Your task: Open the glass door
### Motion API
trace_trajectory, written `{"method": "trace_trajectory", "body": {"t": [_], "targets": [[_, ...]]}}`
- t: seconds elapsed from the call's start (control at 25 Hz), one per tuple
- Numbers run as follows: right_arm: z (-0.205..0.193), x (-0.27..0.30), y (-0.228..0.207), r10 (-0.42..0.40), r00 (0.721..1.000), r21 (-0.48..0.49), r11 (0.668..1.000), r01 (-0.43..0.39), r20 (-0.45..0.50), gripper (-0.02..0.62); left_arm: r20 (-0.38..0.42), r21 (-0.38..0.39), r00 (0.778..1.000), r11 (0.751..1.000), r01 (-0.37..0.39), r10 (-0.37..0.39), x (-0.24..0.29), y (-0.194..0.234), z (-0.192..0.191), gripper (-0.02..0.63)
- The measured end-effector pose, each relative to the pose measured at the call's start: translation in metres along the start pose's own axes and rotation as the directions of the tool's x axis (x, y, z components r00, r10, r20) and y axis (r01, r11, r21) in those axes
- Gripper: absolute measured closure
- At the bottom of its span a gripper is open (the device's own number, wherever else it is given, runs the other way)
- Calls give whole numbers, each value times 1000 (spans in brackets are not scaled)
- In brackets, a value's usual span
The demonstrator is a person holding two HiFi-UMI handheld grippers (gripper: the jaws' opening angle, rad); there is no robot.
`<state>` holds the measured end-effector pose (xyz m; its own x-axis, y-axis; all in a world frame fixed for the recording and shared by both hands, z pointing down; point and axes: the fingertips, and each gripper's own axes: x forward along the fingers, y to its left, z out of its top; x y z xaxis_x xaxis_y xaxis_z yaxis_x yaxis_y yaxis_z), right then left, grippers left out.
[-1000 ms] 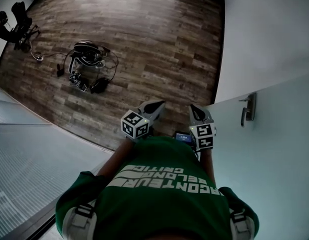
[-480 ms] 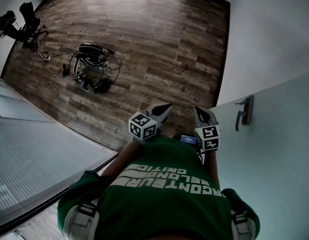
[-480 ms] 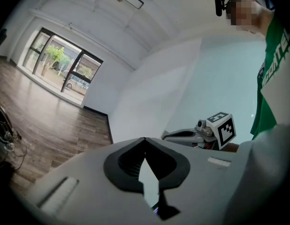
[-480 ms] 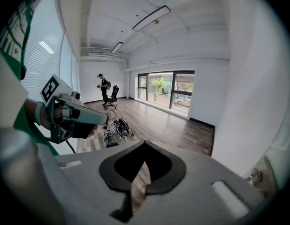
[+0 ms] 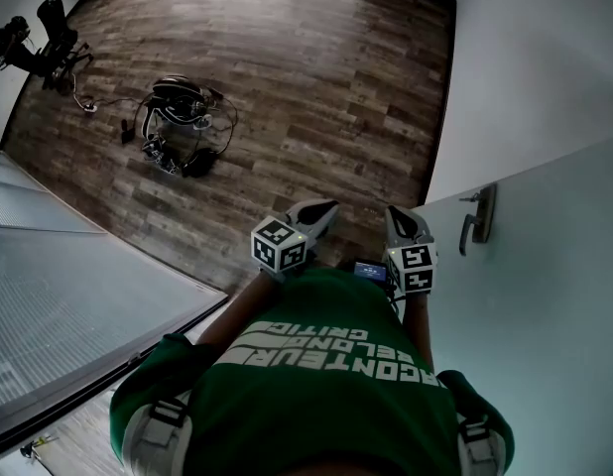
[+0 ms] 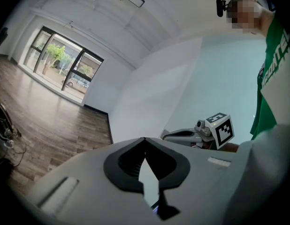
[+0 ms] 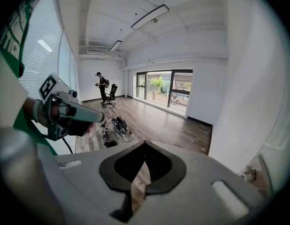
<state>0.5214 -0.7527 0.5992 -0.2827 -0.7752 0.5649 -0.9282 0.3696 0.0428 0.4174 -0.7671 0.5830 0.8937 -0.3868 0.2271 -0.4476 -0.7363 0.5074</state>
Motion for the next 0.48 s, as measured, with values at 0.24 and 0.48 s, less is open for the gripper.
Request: {"method": "trace_trajectory", "body": {"t": [0.24, 0.48], "targets": [[0, -1, 1, 5, 1000, -5, 1000, -5, -10, 603, 4, -9, 1000, 1000, 6, -6, 1, -3, 1, 591], [6, -3, -3, -1, 1000, 36, 999, 0, 16, 603, 11, -3, 1000, 1000, 11, -11, 2, -4, 3, 591]]}}
